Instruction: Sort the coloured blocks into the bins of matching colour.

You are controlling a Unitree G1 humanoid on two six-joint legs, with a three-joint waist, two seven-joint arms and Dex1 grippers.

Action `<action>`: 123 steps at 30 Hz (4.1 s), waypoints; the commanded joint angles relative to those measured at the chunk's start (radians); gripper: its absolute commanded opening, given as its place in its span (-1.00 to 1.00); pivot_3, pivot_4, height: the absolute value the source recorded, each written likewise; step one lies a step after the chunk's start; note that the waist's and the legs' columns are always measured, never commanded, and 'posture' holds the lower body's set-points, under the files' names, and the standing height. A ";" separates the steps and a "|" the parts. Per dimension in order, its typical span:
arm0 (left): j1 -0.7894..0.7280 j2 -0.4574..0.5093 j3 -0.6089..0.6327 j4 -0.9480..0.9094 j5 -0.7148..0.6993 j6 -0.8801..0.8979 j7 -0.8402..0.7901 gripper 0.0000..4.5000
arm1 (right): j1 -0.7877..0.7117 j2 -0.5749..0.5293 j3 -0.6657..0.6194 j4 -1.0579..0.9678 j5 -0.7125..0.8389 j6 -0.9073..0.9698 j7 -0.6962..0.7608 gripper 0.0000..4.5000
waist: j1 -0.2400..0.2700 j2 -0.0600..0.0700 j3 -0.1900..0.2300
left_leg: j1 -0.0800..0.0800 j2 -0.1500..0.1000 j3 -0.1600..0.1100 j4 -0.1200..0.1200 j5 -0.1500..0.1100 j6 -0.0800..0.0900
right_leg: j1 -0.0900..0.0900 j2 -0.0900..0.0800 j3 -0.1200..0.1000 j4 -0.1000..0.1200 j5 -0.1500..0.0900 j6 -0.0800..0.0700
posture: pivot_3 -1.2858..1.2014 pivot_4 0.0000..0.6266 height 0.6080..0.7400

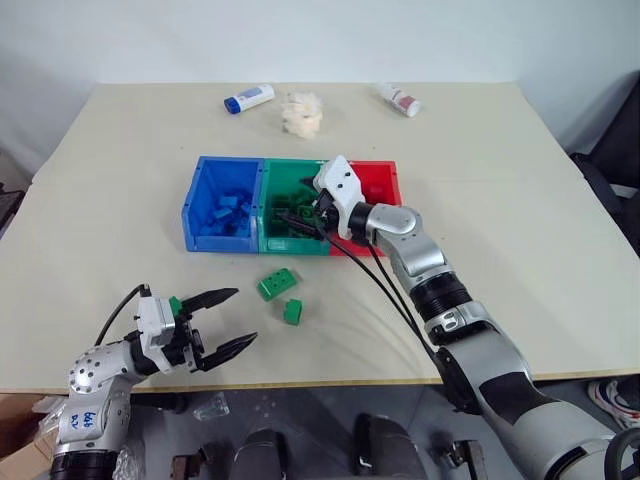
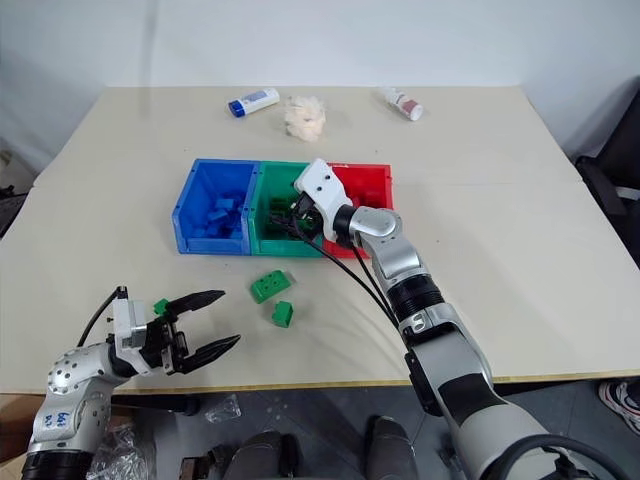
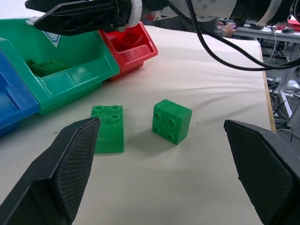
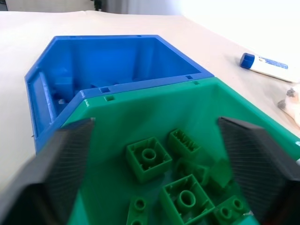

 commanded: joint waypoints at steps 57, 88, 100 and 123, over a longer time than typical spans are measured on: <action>-0.173 -0.133 -0.350 0.019 0.391 -0.057 0.360 -0.17 | 0.793 -0.537 -0.216 -0.780 0.341 0.194 0.447 1.00 | 0.044 0.001 0.000 | 0.002 0.001 0.000 0.002 -0.001 0.001 | 0.004 0.001 -0.001 -0.007 0.001 -0.001 | 0.03 -0.52 1.00; -0.866 -0.264 -0.253 0.635 0.437 -0.171 0.544 0.52 | 0.774 -0.465 -0.375 -0.834 0.475 0.218 0.275 1.00 | 0.044 0.000 0.001 | 0.000 -0.002 -0.001 0.002 -0.001 0.003 | 0.006 0.001 -0.002 -0.010 0.003 0.003 | 0.03 -0.52 1.00; -0.591 -0.088 -0.238 0.219 0.269 0.013 0.248 0.97 | 0.753 -0.479 -0.351 -0.823 0.478 0.229 0.309 1.00 | 0.035 0.000 0.001 | 0.001 -0.002 -0.001 0.001 -0.001 0.002 | 0.005 0.001 -0.001 -0.010 0.004 0.004 | 0.03 -0.52 1.00; 0.046 0.148 0.027 -0.215 0.135 0.161 0.224 0.97 | 0.592 -0.512 -0.239 -0.688 0.429 0.255 0.453 1.00 | 0.041 0.001 0.001 | 0.001 0.000 -0.001 0.002 -0.001 0.003 | 0.004 0.001 0.000 -0.007 0.003 0.001 | 0.03 -0.52 1.00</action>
